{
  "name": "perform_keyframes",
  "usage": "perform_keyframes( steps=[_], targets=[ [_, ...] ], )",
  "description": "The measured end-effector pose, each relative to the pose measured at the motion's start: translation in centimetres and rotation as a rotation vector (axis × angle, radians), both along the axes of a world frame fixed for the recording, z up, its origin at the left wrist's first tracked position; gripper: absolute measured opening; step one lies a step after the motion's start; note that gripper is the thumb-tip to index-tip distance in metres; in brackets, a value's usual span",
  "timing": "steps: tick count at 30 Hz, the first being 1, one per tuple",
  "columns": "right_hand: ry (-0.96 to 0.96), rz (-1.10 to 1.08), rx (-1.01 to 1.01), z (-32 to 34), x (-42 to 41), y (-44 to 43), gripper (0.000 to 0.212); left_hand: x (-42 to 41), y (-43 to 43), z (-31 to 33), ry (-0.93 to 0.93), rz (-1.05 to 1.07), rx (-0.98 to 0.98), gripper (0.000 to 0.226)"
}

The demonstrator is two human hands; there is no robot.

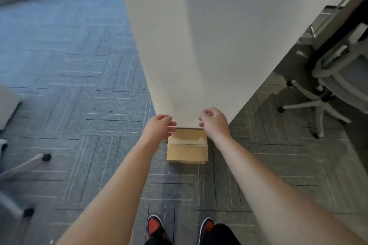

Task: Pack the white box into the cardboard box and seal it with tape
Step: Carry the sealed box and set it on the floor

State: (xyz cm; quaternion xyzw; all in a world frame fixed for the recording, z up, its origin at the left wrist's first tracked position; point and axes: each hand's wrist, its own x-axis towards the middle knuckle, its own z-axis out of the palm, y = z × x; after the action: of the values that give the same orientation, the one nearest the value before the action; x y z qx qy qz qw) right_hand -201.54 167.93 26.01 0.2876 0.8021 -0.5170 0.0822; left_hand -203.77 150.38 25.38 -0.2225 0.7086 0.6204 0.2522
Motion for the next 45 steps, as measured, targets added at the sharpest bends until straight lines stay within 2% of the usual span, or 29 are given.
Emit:
perform_keyframes(
  steps=[3, 7, 12, 17, 22, 27, 32, 37, 45],
  targets=[
    [0.062, 0.024, -0.060, 7.6, 2.5, -1.9, 0.025, 2.5, -2.2, 7.7, 0.066, 0.061, 0.028, 0.024],
    [0.184, 0.166, -0.073, 12.8, 4.0, -3.9, 0.013, 5.3, -4.5, 12.8, 0.155, 0.183, 0.035, 0.021],
    [0.186, 0.441, -0.051, 14.6, 6.8, -5.0, 0.016, 12.1, -7.5, 15.8, 0.262, 0.413, 0.032, 0.012],
    [0.172, 0.581, -0.115, 15.3, 10.2, -9.2, 0.014, 21.5, -10.5, 16.9, 0.257, 0.625, -0.012, 0.012],
    [0.155, 0.799, -0.210, 16.4, 15.5, -19.2, 0.007, 31.1, -16.1, 17.9, 0.252, 0.843, -0.049, 0.012],
    [0.186, 1.072, -0.229, 19.2, 23.7, -30.7, 0.009, 41.5, -23.9, 18.8, 0.297, 1.077, 0.000, 0.016],
    [0.197, 1.330, -0.254, 19.7, 34.0, -43.7, 0.008, 54.0, -32.8, 19.1, 0.342, 1.304, -0.004, 0.017],
    [0.094, 1.578, -0.291, 19.8, 46.7, -57.2, 0.005, 66.3, -41.8, 19.7, 0.311, 1.471, -0.131, 0.018],
    [0.025, 1.749, -0.364, 21.4, 61.4, -72.3, 0.011, 81.4, -53.2, 20.2, 0.314, 1.749, -0.169, 0.014]
  ],
)
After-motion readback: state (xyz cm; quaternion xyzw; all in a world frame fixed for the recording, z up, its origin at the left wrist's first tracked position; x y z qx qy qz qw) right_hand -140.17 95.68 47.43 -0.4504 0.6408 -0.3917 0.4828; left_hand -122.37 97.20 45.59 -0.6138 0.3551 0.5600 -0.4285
